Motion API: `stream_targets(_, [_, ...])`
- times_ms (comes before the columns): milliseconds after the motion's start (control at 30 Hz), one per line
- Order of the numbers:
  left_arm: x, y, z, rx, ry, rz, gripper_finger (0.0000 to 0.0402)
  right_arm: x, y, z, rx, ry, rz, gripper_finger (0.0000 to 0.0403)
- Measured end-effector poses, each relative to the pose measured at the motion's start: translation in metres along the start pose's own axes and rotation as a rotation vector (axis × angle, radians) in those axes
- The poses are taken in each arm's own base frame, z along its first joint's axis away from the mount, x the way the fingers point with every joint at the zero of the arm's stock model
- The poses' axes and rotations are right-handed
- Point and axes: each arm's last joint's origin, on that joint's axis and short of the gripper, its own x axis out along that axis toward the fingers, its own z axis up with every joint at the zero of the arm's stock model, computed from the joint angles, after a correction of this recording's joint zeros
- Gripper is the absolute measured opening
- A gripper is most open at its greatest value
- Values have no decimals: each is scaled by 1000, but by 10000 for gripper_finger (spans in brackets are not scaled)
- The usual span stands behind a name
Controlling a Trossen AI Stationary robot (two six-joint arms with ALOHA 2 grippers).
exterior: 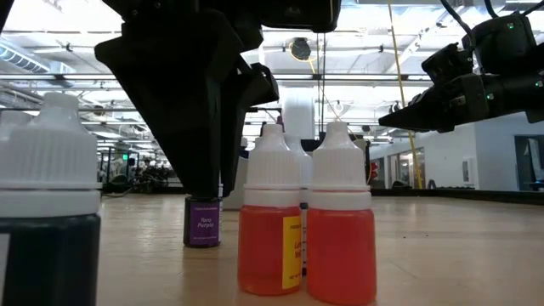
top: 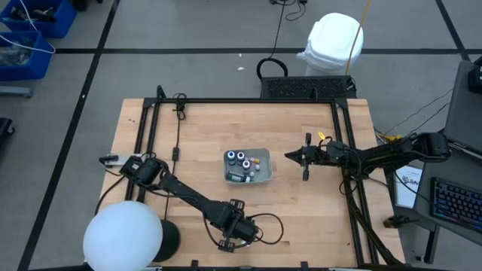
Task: Pick & Place food coloring
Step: Put the small purple food coloring bottle into the gray bin
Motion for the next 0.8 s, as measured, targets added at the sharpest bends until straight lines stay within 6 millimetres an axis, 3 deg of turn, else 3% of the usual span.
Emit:
stream_targets(333, [-10, 4, 2, 68, 36, -10, 75, 0, 0, -1, 6, 9, 0, 0])
stream_targets(533, [-52, 36, 25, -72, -17, -13, 63, 0, 0, -1, 6, 9, 0, 0])
stream_targets(800, [-103, 79, 47, -17, -168, 83, 69, 0, 0, -1, 7, 8, -1, 0])
